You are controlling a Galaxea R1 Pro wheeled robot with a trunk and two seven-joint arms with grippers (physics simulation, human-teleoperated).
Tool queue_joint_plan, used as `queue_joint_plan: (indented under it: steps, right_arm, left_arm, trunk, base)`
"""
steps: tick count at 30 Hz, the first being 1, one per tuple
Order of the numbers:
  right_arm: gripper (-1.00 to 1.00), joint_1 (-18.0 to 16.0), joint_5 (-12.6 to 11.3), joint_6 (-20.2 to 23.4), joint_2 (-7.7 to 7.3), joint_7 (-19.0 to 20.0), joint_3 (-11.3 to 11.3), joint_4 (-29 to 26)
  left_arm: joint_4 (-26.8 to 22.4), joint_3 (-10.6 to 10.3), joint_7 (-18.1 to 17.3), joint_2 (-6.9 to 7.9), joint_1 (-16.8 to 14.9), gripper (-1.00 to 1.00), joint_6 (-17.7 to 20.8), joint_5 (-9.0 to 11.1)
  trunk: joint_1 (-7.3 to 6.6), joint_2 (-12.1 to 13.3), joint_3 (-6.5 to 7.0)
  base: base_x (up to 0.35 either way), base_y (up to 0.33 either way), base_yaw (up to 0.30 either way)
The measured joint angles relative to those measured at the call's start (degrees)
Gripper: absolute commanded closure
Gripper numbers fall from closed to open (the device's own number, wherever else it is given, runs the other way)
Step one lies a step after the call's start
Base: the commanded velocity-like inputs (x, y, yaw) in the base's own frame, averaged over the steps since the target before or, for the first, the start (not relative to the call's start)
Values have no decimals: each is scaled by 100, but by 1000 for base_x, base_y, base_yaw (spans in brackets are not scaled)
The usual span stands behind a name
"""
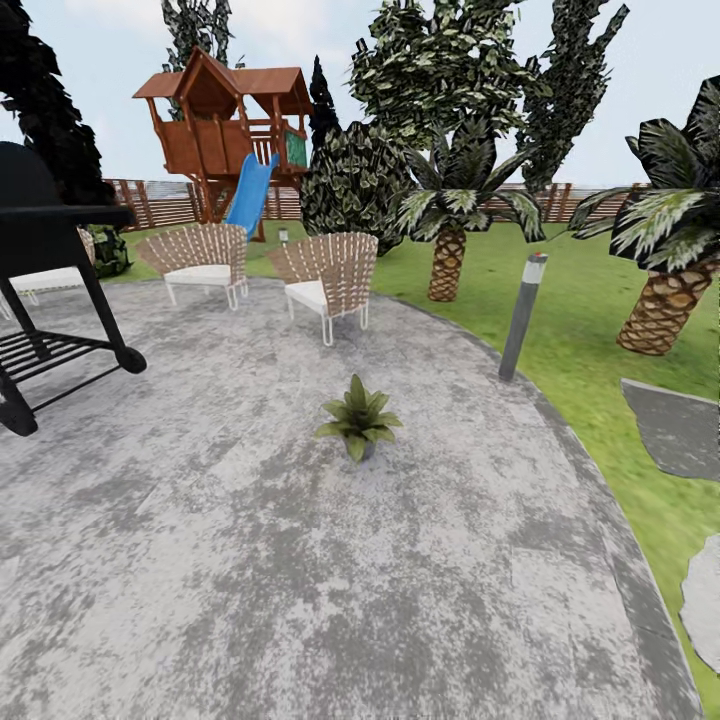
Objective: Pick up the pesticide atomizer in the garden and spray insectifuge to fully cover both potted plants in the garden.
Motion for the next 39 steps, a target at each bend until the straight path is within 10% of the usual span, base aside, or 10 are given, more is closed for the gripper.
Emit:
queue_joint_plan:
  steps: [39]
  right_arm:
    - [-100, 2, 0, 1, 34, 1, 7, -12]
  left_arm:
    - [3, -9, 0, -1, -2, -100, -1, 0]
  trunk:
    - [0, 0, 0]
  base:
    - [-312, -84, -51]
